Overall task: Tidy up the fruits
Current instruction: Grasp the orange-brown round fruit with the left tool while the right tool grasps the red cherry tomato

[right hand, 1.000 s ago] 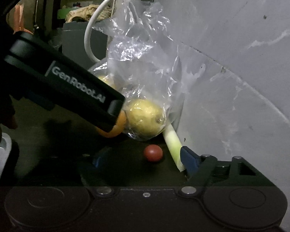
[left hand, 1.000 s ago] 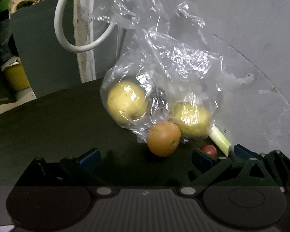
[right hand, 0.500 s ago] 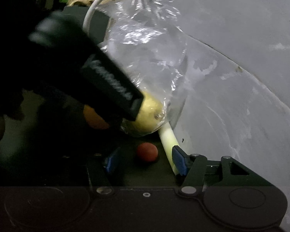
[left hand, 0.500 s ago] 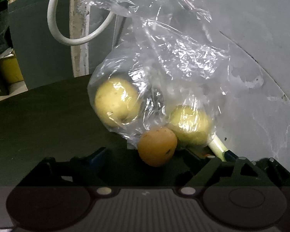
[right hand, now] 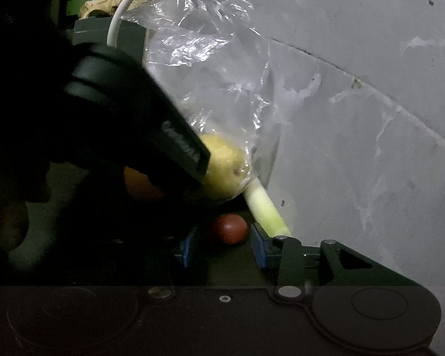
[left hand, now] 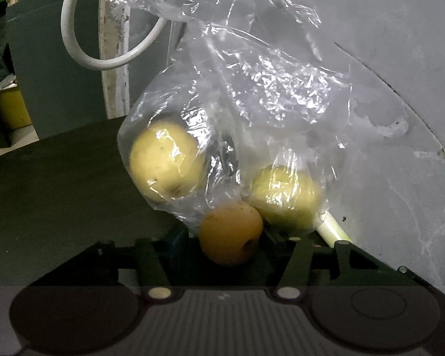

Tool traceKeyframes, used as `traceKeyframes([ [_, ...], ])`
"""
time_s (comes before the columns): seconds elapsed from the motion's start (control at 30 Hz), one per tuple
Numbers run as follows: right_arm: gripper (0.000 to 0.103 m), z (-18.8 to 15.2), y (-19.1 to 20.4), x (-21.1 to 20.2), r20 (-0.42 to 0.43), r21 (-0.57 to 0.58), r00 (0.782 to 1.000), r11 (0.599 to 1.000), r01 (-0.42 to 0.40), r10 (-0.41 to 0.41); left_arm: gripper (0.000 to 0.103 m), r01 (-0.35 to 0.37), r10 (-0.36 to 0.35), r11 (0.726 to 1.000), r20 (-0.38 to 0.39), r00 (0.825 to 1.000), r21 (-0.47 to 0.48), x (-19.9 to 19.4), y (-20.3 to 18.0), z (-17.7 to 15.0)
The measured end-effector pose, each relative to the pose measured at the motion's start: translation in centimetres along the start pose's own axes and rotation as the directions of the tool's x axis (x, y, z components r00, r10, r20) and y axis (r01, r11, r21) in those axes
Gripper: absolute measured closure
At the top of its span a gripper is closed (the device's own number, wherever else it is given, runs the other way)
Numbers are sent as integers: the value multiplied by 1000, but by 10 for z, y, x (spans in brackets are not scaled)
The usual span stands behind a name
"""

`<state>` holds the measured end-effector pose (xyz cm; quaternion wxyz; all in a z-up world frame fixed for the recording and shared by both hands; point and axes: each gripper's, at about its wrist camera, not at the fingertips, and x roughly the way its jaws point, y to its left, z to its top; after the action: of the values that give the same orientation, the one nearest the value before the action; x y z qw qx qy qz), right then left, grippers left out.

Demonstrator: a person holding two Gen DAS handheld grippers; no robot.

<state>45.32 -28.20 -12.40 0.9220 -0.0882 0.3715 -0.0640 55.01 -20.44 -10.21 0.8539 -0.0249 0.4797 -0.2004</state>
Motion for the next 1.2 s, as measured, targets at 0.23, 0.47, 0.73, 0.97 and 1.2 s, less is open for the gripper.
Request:
traceKeyframes([
  [0.23, 65, 3, -8, 4, -9, 68, 1000, 998, -3, 3, 56, 9, -9, 1000, 5, 1000, -16, -2, 0, -1],
  [0.47, 76, 0, -11, 1, -13, 85, 1000, 996, 1, 0, 58, 11, -11, 1000, 6, 1000, -24, -7, 2, -7],
  [0.73, 77, 2, -13, -8, -17, 98, 1000, 995, -22, 24, 58, 1, -1, 1000, 12, 1000, -17, -29, 0, -19],
  [0.97, 77, 4, -7, -38, 14, 100, 999, 994, -38, 37, 58, -5, 6, 1000, 22, 1000, -20, -53, 4, -24],
  [1.2, 77, 5, 1, -71, 51, 105, 998, 994, -37, 32, 58, -3, 3, 1000, 49, 999, -14, -84, 6, -29],
])
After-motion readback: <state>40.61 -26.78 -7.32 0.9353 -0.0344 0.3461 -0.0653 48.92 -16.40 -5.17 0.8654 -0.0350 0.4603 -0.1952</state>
